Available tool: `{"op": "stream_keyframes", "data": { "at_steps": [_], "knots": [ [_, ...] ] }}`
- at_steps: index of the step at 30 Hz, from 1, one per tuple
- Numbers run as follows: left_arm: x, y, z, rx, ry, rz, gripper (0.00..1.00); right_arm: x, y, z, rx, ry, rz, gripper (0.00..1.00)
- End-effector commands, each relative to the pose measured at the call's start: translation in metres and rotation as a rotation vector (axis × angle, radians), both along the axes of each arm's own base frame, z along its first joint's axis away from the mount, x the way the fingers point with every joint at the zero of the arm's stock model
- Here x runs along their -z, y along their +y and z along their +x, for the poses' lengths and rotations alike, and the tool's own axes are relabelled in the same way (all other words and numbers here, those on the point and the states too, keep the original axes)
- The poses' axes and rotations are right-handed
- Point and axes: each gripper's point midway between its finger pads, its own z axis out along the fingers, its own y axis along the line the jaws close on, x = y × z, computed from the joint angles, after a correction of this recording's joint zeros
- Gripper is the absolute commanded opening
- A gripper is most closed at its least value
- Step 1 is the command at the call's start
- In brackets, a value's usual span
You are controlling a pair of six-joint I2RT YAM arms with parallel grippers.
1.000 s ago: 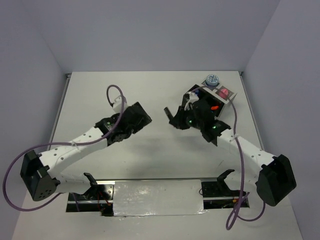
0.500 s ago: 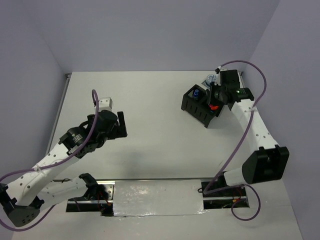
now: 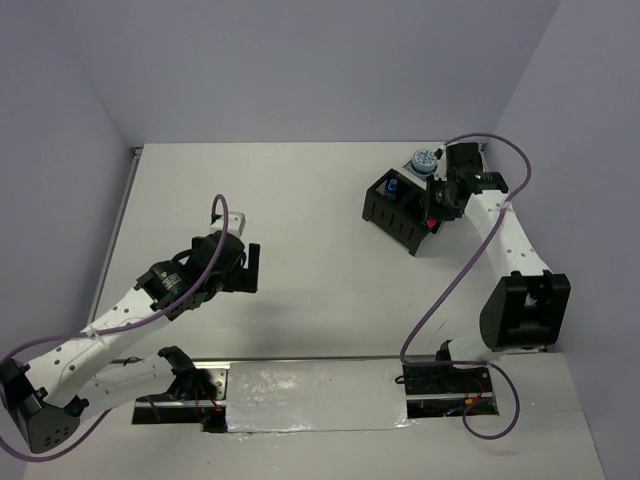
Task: Sort the stationery into containers
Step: Place the pen in the storage box.
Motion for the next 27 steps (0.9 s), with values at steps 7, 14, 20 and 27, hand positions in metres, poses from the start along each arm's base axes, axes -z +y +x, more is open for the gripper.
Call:
{"op": "stream_keyframes", "data": {
  "at_steps": [7,14,20,27],
  "knots": [
    [-0.012,-0.004,0.006,0.019,-0.071,-0.048,0.99,-0.002,0.006,-0.002,-0.046,-0.005,0.01,0.21],
    [-0.007,-0.005,0.006,0.02,-0.048,-0.033,0.99,0.002,-0.002,0.001,-0.014,0.003,-0.025,0.56],
    [-0.011,-0.003,0.006,0.014,-0.067,-0.046,0.99,-0.001,-0.007,0.006,0.025,0.011,-0.037,0.93],
    [-0.018,0.02,0.013,-0.117,-0.096,-0.04,0.99,-0.052,0.005,0.0,0.005,-0.163,0.026,1.0]
  ]
}}
